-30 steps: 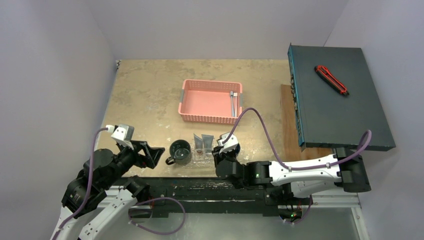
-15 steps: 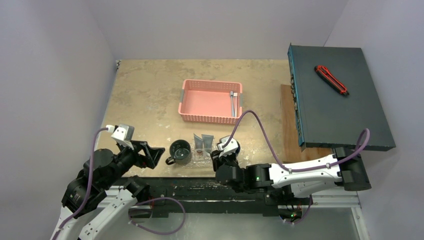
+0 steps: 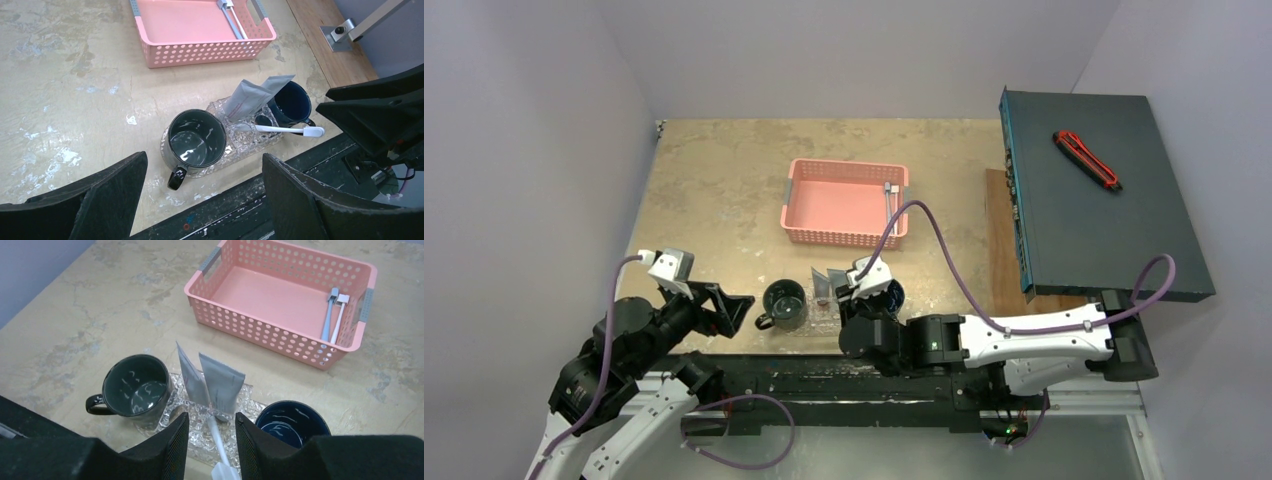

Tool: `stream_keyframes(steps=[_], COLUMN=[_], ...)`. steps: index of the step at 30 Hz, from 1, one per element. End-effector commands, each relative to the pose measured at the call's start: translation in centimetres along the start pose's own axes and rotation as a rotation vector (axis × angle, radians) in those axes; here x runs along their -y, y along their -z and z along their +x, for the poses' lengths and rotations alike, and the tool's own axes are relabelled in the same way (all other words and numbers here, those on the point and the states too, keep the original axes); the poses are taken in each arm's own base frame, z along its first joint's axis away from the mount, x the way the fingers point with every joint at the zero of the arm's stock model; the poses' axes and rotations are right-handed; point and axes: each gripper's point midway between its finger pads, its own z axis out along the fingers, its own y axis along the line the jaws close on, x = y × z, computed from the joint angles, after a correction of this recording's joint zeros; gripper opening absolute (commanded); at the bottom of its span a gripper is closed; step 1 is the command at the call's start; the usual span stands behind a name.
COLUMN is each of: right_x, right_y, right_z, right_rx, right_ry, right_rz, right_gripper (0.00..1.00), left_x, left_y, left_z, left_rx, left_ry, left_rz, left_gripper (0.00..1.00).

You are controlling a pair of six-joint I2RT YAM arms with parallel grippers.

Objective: Prepare toiletry sets of a toothbrush and toothpaste on the tray

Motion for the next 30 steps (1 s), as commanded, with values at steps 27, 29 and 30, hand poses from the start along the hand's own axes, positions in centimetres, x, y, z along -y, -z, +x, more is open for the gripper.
stream_keyframes(steps=[27, 29, 30], right_x=[8.9, 10.2, 10.7], right_y=[-17.9, -19.3, -19.9], right_z=[-6.2, -5.3, -4.8], right_rx=[-0.259, -0.293, -0.309], right_ry=[0.067, 0.061, 0.059], right_rz=[0.252, 0.279, 0.288], right_gripper=[0.56, 0.57, 0.57], left_x=[0.9, 1.1, 1.2], left_y=[-0.8, -0.8, -0.8], left_z=[-0.2, -0.1, -0.1], left_rx=[-0.008, -0.013, -0.015], left_ry=[-0.013, -0.014, -0.015], left_rz=[0.043, 0.053, 0.057], left_gripper=[1.0, 1.0, 1.0])
